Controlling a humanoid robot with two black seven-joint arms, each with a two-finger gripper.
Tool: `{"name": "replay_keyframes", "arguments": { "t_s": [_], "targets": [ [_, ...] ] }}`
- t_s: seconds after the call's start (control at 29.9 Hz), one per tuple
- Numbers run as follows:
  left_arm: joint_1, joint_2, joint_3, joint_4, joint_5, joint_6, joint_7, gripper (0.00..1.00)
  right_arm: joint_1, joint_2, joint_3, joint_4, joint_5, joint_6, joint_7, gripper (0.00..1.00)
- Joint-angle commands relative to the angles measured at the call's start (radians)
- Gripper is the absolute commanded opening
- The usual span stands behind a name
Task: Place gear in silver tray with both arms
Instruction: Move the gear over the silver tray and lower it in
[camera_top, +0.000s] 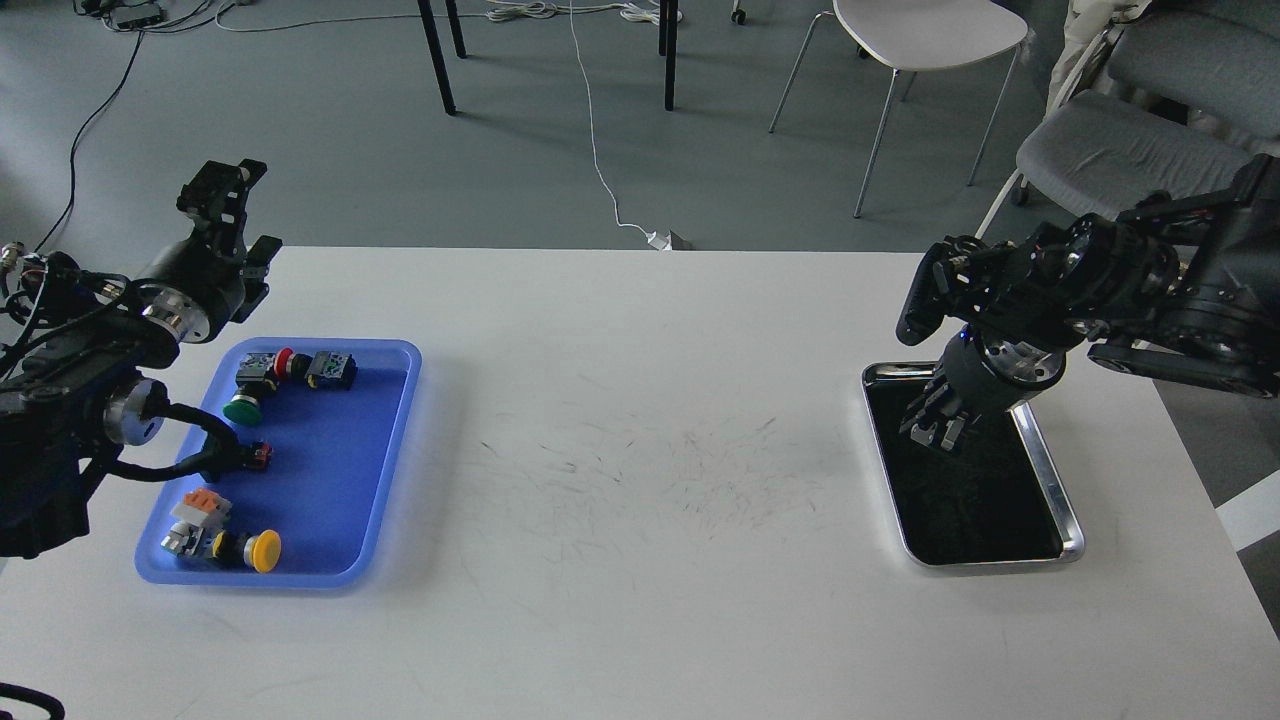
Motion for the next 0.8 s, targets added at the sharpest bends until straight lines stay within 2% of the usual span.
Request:
{"name": "replay_keyframes", "arguments": {
  "t_s": [0.0, 0.23, 0.77],
  "targets": [
    [0.008, -0.004, 0.000, 0.000, 0.000, 0.002, 0.000, 0.99, 0.000, -0.054, -0.004, 0.029, -0.026, 0.000, 0.000, 0.01],
    [0.013, -0.010, 0.000, 0.000, 0.000, 0.002, 0.000, 0.99, -0.031, -0.108, -0.004, 0.048, -0.061, -0.003, 0.000, 0.01],
    [0.015, -0.012, 0.000, 0.000, 0.000, 0.002, 0.000, 0.99, -0.125, -0.097, -0.001, 0.020, -0.069, -0.009, 0.000, 0.02]
  ]
}}
